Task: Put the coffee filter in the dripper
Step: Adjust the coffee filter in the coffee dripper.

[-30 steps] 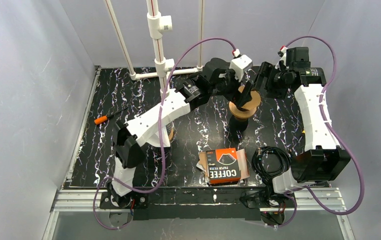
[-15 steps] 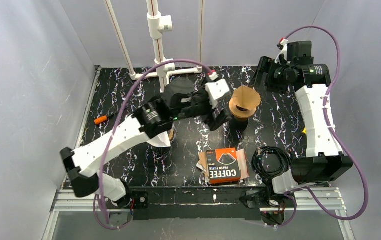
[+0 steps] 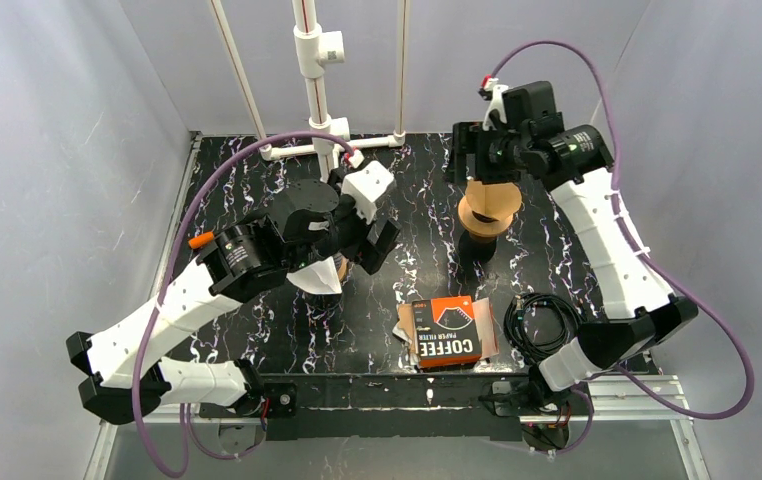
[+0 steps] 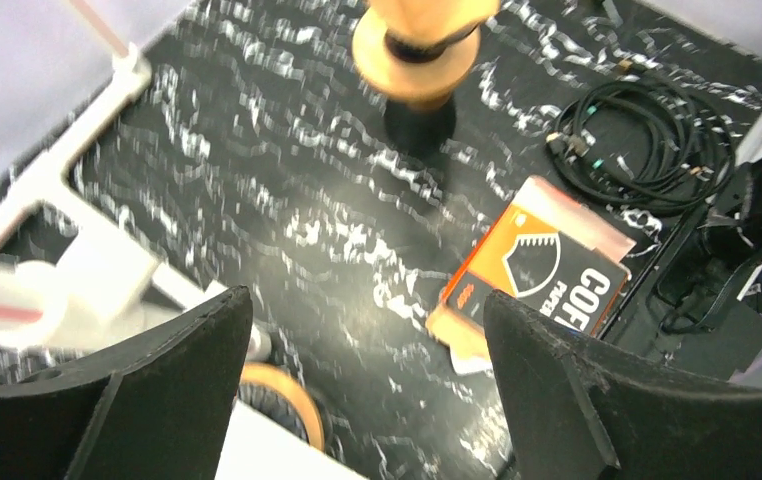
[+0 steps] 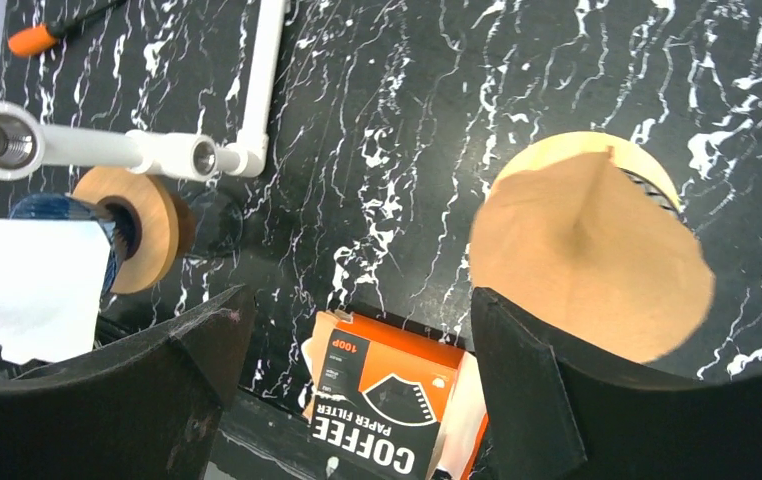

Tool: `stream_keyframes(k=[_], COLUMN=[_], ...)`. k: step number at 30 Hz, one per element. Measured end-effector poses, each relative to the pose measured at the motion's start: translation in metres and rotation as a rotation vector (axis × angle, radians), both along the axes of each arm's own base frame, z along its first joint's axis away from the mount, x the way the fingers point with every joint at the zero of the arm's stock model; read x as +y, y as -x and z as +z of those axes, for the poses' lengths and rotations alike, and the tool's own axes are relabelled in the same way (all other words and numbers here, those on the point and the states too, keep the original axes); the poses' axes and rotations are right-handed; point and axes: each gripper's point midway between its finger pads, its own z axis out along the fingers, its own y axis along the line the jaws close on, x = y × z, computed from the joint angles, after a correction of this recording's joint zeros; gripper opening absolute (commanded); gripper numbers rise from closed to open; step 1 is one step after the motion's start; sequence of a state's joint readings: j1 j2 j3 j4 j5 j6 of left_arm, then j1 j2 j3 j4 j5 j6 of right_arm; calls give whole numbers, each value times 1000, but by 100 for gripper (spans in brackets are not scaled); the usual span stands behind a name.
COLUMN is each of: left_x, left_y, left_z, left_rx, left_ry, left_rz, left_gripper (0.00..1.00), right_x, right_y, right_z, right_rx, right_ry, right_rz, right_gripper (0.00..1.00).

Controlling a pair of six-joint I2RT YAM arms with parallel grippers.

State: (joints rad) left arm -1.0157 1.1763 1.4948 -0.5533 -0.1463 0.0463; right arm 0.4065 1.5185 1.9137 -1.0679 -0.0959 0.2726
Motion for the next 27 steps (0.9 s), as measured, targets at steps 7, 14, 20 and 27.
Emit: stream_keyframes(k=[7,14,20,27], left_x=[49,111,154,183], left_y=[2,26,58,84], left_z=[-23,-26,-38,-73], left_rx=[179,328,440,533], left_ry=[-42,1,4,-65], left_rz=[258,475,587,655], left_gripper=[78,70,60,54], right_x=[37,76,94,102], right_y=[10,21,23,22], right_z=[0,-5,-12,-20], right_rx=[-31,-42,-37,-21], right_ry=[8,0,-4,-16], right_rz=[105,207,249,269], right_gripper=[87,87,87,87])
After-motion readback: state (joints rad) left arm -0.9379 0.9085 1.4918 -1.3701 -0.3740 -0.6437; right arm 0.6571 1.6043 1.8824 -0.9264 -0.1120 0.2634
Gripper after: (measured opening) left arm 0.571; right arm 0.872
